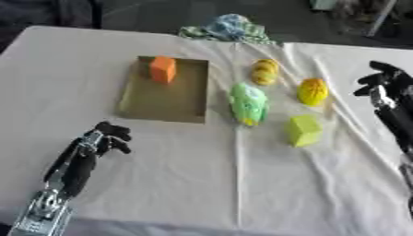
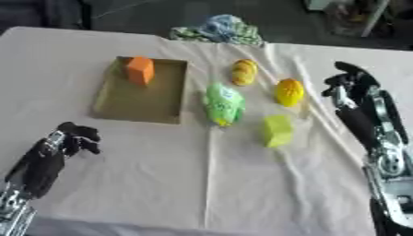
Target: Pick up objects on the table and place them in the box.
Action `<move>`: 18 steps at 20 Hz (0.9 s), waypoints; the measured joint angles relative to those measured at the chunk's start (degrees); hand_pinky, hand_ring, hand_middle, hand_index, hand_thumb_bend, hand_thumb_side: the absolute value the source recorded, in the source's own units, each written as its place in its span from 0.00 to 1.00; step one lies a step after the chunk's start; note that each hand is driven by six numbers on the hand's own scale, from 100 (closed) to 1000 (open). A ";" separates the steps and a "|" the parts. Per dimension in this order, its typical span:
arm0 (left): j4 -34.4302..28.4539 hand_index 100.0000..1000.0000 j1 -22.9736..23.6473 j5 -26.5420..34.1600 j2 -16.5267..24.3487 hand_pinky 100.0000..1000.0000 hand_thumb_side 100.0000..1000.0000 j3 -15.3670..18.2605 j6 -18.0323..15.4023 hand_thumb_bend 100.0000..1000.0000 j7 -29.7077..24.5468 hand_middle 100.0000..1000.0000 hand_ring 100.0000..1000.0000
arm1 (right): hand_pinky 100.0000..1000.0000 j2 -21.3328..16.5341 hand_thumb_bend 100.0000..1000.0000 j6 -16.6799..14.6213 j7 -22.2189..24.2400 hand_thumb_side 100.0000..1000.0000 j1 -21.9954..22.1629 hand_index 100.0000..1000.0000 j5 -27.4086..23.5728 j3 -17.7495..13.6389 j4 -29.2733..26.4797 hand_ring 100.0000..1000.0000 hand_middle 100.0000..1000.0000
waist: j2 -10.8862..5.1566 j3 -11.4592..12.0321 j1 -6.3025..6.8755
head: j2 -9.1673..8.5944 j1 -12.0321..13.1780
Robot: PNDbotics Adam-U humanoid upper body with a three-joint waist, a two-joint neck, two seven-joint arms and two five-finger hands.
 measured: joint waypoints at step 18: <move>-0.01 0.70 0.02 0.02 0.82 0.77 1.00 -0.38 -0.17 0.00 -0.37 0.55 0.51 | 0.81 -10.56 0.00 -15.13 28.01 0.47 -20.11 1.00 15.58 12.42 26.90 0.87 0.89 | -0.24 1.46 -1.09 | 0.00 -1.73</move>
